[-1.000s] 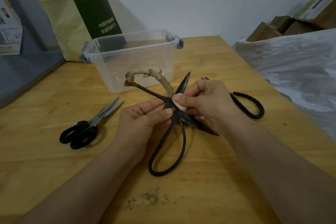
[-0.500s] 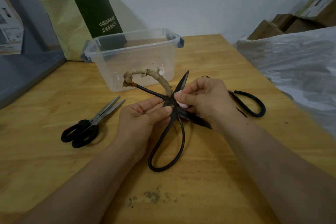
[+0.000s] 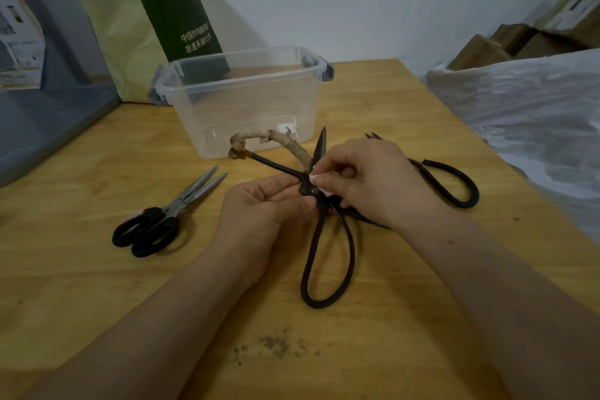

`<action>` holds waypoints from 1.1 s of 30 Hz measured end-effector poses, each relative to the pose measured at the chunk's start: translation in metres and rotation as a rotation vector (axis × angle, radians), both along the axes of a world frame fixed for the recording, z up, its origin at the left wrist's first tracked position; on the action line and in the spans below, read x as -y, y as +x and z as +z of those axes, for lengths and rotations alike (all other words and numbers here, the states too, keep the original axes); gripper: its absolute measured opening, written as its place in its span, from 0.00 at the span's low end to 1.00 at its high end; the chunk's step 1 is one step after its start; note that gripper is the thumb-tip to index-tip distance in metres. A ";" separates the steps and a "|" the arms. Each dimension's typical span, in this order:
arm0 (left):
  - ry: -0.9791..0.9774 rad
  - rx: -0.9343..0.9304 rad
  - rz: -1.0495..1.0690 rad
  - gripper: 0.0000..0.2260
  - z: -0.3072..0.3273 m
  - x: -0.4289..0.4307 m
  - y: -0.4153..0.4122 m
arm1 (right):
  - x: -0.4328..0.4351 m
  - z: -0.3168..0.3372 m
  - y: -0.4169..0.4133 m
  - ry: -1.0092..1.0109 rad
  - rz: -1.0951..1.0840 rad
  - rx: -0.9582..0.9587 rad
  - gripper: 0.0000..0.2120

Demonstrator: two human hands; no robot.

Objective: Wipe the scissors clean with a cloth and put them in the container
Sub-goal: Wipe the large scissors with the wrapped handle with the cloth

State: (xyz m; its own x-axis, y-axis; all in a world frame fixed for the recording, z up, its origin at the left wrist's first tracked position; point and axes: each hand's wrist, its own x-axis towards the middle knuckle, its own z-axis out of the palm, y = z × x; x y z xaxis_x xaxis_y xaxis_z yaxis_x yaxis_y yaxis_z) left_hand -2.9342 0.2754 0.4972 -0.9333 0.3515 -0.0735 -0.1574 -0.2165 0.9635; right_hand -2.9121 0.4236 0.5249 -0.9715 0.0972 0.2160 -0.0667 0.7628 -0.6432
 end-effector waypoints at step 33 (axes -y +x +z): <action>-0.096 -0.063 0.028 0.11 -0.001 -0.002 0.001 | 0.008 -0.001 0.004 0.038 -0.009 0.026 0.04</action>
State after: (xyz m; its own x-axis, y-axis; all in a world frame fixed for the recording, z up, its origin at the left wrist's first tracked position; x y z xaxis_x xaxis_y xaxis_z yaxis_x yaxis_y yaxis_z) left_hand -2.9332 0.2777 0.4962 -0.9466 0.3192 -0.0460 -0.0906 -0.1262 0.9879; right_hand -2.9076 0.4156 0.5239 -0.9760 0.0981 0.1945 -0.0435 0.7870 -0.6154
